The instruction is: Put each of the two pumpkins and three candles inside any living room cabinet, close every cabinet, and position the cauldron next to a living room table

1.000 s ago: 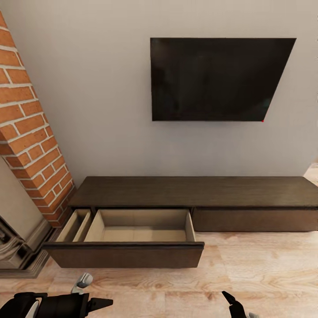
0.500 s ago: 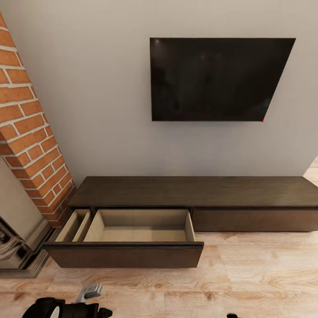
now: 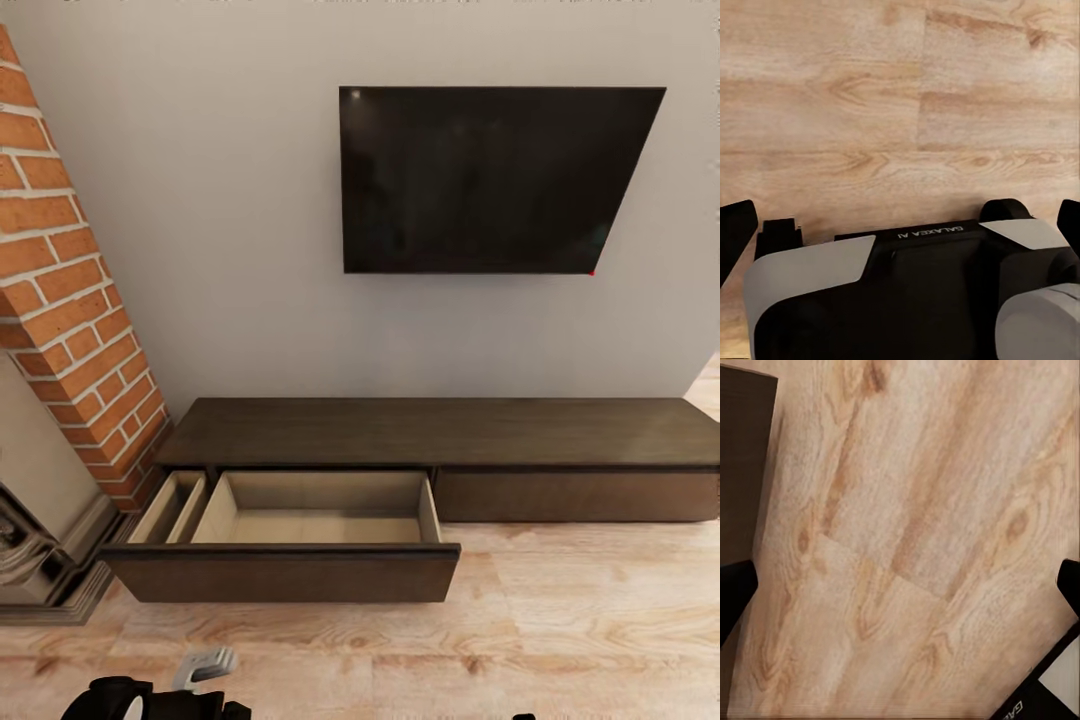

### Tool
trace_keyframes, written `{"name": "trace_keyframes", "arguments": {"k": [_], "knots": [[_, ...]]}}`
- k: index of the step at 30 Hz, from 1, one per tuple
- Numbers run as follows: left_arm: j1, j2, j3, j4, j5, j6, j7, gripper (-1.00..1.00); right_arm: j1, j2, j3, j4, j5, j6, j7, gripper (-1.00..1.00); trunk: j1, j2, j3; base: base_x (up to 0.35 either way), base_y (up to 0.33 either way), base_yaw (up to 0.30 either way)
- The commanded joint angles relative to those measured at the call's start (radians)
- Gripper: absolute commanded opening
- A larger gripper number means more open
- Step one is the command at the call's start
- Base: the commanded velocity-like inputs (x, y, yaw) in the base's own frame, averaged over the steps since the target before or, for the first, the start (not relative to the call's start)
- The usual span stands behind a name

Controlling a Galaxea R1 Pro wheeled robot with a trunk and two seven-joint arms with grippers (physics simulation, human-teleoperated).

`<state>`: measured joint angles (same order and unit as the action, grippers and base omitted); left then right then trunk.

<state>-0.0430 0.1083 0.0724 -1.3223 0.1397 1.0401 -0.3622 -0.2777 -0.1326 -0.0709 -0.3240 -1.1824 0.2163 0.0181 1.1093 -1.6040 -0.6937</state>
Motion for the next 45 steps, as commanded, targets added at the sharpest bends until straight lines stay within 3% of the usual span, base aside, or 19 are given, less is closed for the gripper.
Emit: {"name": "trace_keyframes", "arguments": {"k": [1,3,5,8,12,19,23,25,26,28,31,45], "knots": [[0.000,-0.001,-0.001,0.000,0.000,0.000,0.001,1.00,0.000,0.002,0.001,-0.004,0.004,0.000,0.000,1.00,0.000,0.000,0.000,-0.256,-0.005,0.000],[0.000,-0.005,-0.002,0.000,-0.001,0.000,0.003,1.00,0.000,0.005,0.013,-0.016,0.023,0.000,-0.002,1.00,0.000,0.000,0.000,-0.238,-0.022,0.000],[0.000,-0.008,-0.003,0.000,-0.001,0.000,0.004,1.00,0.000,0.008,0.054,-0.044,0.078,-0.001,-0.009,1.00,0.000,0.000,0.000,-0.108,-0.011,0.000],[0.000,-0.012,-0.004,0.000,-0.002,0.000,0.005,1.00,0.000,0.013,0.079,-0.066,0.124,-0.002,-0.013,1.00,-0.004,0.007,0.003,-0.040,-0.004,0.000],[0.000,-0.036,-0.005,0.000,-0.012,-0.004,0.009,1.00,0.000,0.027,0.096,-0.078,0.149,-0.032,-0.037,1.00,-0.019,0.035,0.016,-0.006,-0.001,0.000],[0.000,-0.042,-0.005,0.000,-0.014,-0.017,0.055,1.00,0.000,0.040,0.120,-0.080,0.224,-0.039,-0.210,1.00,-0.046,0.084,0.038,0.000,0.000,0.000],[0.000,-0.052,-0.006,0.000,-0.014,-0.019,0.118,1.00,0.000,0.078,0.128,-0.094,0.276,-0.040,-0.339,1.00,-0.061,0.112,0.050,0.000,0.000,0.000],[0.000,-0.061,-0.006,0.000,-0.014,-0.020,0.144,1.00,0.000,0.096,0.130,-0.112,0.319,-0.040,-0.408,1.00,-0.069,0.126,0.056,0.000,0.000,0.000],[0.000,-0.066,-0.006,0.000,-0.014,-0.023,0.158,1.00,0.000,0.106,0.130,-0.130,0.370,-0.040,-0.443,1.00,-0.073,0.133,0.060,0.000,0.000,0.000],[0.000,-0.069,-0.006,0.000,-0.014,-0.031,0.168,1.00,0.000,0.113,0.129,-0.145,0.424,-0.041,-0.465,1.00,-0.081,0.147,0.066,0.000,0.000,0.000],[0.000,-0.071,-0.006,0.003,-0.014,-0.041,0.174,1.00,0.000,0.120,0.129,-0.161,0.468,-0.043,-0.476,1.00,-0.092,0.168,0.075,0.000,0.000,0.000],[0.000,-0.074,-0.006,0.025,-0.014,-0.101,0.186,1.00,0.000,0.131,0.129,-0.177,0.474,-0.042,-0.477,1.00,-0.146,0.266,0.119,0.000,0.000,0.000]]}}
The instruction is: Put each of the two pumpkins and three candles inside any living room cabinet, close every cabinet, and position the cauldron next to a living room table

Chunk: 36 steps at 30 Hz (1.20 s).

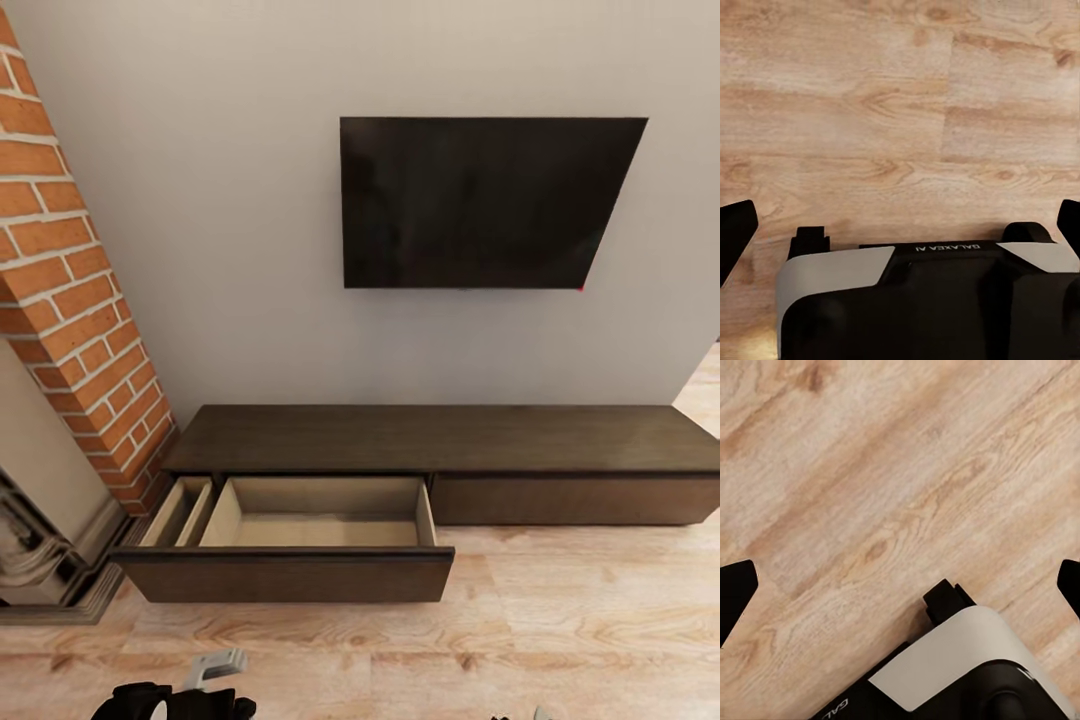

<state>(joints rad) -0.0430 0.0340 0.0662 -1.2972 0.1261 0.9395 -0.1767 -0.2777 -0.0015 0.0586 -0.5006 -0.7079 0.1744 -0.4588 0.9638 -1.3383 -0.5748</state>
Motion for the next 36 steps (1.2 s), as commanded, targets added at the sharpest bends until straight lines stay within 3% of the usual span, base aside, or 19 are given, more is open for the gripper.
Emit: {"name": "trace_keyframes", "arguments": {"k": [1,9,18,36], "knots": [[0.000,-0.001,0.000,0.005,0.001,-0.006,0.013,1.00,0.000,0.000,0.000,-0.003,0.000,0.000,0.000,1.00,-0.004,0.007,0.003,0.000,0.000,0.067],[0.000,-0.028,-0.002,0.027,0.006,-0.028,0.125,1.00,0.000,0.017,0.003,-0.008,0.002,0.002,0.000,1.00,-0.027,0.049,0.022,0.000,0.000,0.227],[0.000,-0.049,-0.004,0.034,0.001,-0.034,0.139,1.00,0.000,0.023,0.079,-0.008,0.002,-0.001,-0.002,1.00,-0.027,0.049,0.022,0.000,0.000,0.283],[0.000,-0.048,-0.003,0.037,0.003,-0.059,0.138,1.00,0.000,0.028,0.092,-0.009,0.002,-0.001,-0.001,1.00,-0.027,0.049,0.022,0.037,-0.037,0.286]]}}
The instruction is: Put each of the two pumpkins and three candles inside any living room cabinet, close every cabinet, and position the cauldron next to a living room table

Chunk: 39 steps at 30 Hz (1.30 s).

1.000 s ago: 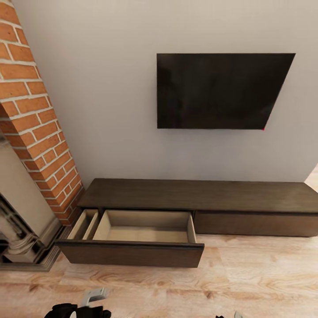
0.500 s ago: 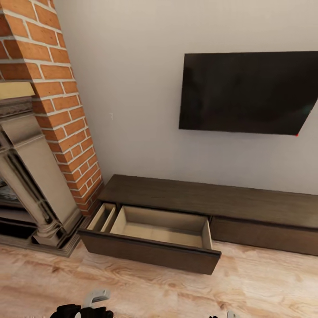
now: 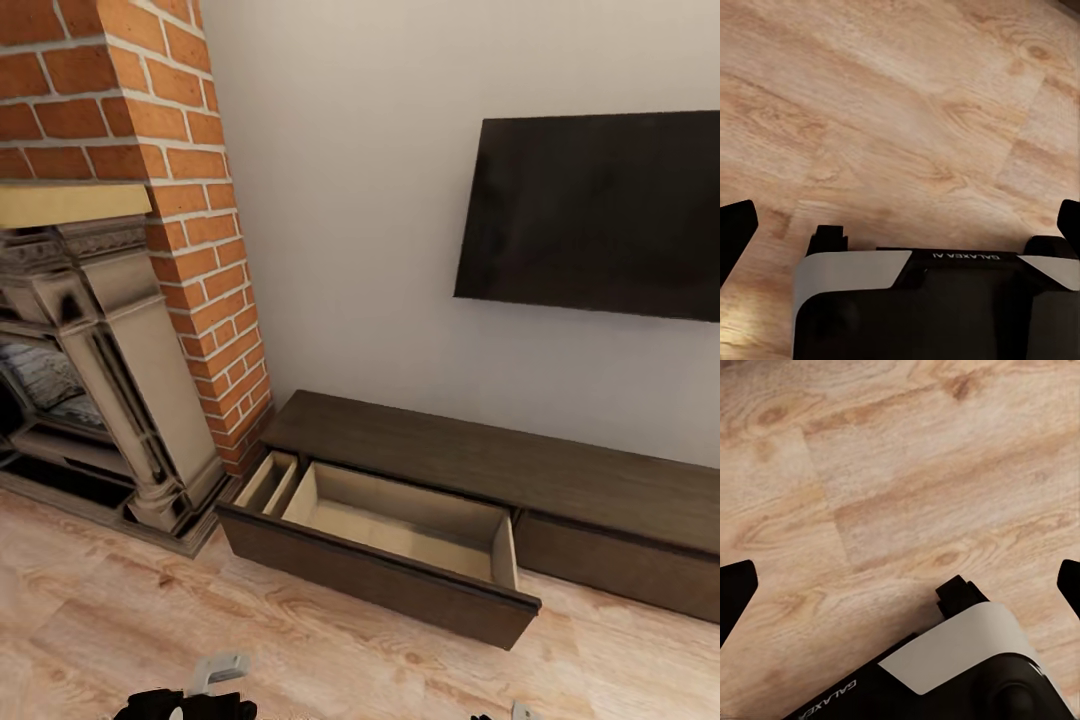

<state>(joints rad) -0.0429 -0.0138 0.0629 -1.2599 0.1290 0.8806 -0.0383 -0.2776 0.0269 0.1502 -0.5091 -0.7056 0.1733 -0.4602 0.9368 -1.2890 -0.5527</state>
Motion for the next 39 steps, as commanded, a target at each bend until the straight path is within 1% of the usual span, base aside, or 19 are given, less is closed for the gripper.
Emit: {"name": "trace_keyframes", "arguments": {"k": [1,7,15,30,33,35,39], "knots": [[0.000,0.000,0.000,0.000,0.000,0.000,0.000,1.00,0.000,0.003,0.000,0.000,0.000,0.000,0.000,1.00,0.000,0.000,0.000,0.001,-0.001,0.286],[0.000,-0.001,-0.001,0.000,0.000,0.000,0.000,1.00,0.000,0.008,0.000,0.000,0.001,0.000,0.000,1.00,0.000,0.000,0.000,0.000,0.000,0.286],[0.000,-0.001,0.000,0.017,0.000,-0.001,0.001,1.00,0.000,0.008,0.000,0.000,0.001,0.000,0.000,1.00,0.000,0.000,0.000,-0.022,0.000,0.286],[0.000,-0.002,0.000,0.019,0.000,-0.002,0.002,1.00,0.000,0.009,0.002,0.000,0.003,0.000,0.000,1.00,0.000,0.000,0.000,-0.031,-0.008,0.286],[0.000,-0.002,0.000,0.020,0.000,-0.002,0.002,1.00,0.000,0.015,0.002,0.000,0.015,0.000,0.000,1.00,0.000,0.000,0.000,0.000,0.000,0.286],[0.000,-0.002,0.000,0.020,0.000,-0.002,0.002,1.00,0.000,0.021,0.001,0.000,0.042,0.000,0.000,1.00,0.000,0.000,0.000,0.000,0.000,0.286],[0.000,-0.002,0.000,0.020,0.000,-0.002,0.002,1.00,0.000,0.024,0.000,0.000,0.064,0.000,-0.001,1.00,0.000,0.000,0.000,0.000,0.000,0.286]]}}
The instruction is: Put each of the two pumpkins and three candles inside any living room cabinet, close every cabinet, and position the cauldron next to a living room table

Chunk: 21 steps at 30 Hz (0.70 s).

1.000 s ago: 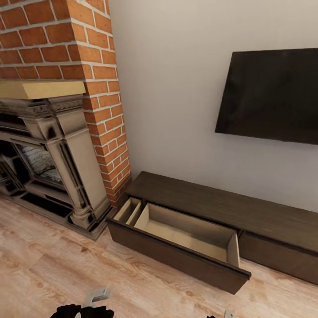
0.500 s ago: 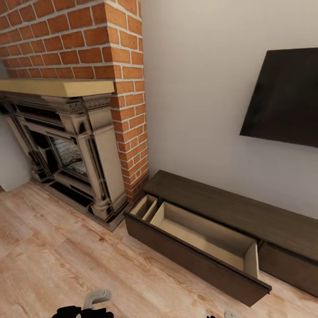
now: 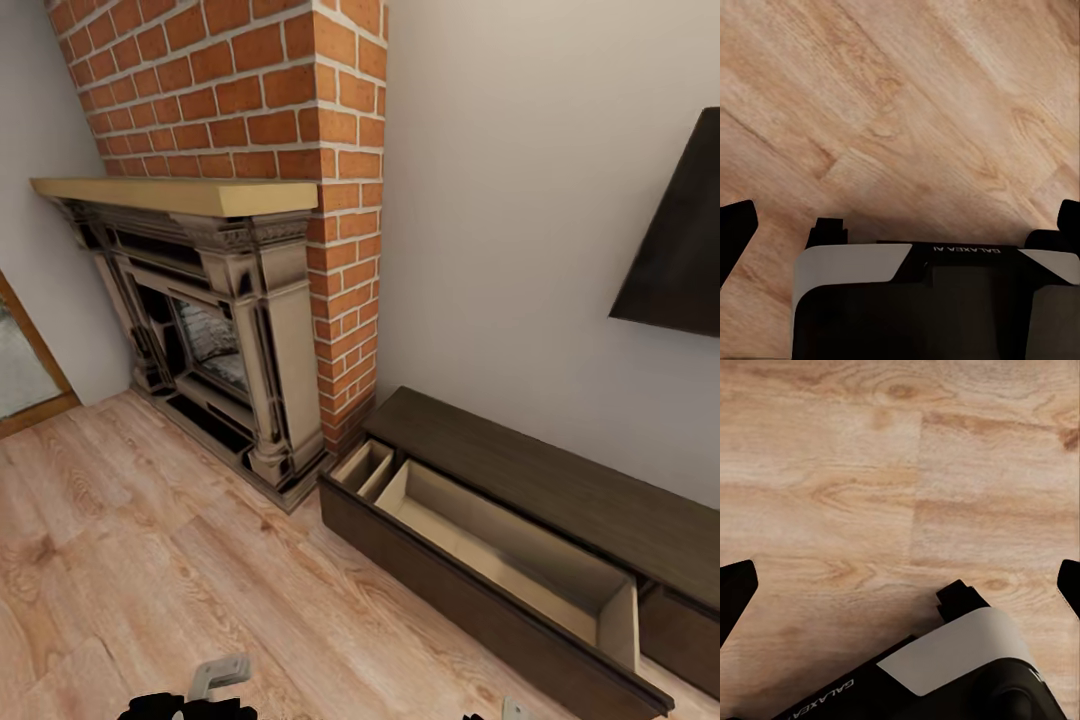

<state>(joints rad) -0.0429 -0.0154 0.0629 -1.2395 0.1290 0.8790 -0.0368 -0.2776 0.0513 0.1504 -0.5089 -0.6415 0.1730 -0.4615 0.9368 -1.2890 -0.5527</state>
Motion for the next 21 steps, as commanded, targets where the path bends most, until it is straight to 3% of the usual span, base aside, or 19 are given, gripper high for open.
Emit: {"name": "trace_keyframes", "arguments": {"k": [1,12,21], "knots": [[0.000,0.000,0.000,0.000,0.000,0.000,0.000,1.00,0.000,0.000,0.000,0.000,0.002,0.000,0.000,1.00,0.000,0.000,0.000,0.000,0.000,0.286],[0.000,0.000,0.000,0.005,0.000,-0.003,0.000,1.00,0.000,0.001,0.000,0.001,0.006,0.000,0.000,1.00,0.000,0.000,0.000,0.000,0.000,0.286],[0.000,0.002,0.000,0.049,-0.002,-0.051,0.000,1.00,0.000,0.000,0.000,0.001,0.006,0.000,0.001,1.00,0.000,0.000,0.000,0.000,0.000,0.286]]}}
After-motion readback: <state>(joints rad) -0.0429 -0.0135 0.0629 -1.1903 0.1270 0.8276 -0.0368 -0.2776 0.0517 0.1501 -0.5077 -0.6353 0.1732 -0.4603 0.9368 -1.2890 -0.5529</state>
